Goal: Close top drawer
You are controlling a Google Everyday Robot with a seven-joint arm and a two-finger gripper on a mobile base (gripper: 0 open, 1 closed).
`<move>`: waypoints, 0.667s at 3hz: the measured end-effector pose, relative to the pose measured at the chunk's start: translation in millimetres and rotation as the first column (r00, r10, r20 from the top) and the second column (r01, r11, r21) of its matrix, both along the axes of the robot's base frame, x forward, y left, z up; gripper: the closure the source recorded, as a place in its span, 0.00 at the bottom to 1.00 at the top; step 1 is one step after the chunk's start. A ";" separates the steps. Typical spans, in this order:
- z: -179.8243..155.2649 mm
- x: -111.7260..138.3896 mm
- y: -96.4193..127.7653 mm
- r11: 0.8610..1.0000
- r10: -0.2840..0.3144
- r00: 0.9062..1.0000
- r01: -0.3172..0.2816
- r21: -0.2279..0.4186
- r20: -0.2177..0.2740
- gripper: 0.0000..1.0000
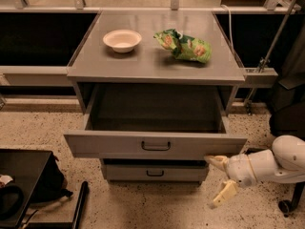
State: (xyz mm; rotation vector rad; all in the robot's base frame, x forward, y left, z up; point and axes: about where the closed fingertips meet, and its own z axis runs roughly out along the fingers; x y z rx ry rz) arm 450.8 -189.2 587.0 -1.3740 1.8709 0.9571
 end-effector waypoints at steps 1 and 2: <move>19.9 6.0 -0.8 0.999 -0.036 0.997 0.037 -0.015 0.071 0.00; 45.9 35.0 8.6 0.997 -0.034 0.993 0.043 -0.069 0.115 0.00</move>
Offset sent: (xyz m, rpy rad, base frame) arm 0.0308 -0.0020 0.0820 -0.1040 -0.2191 -0.0861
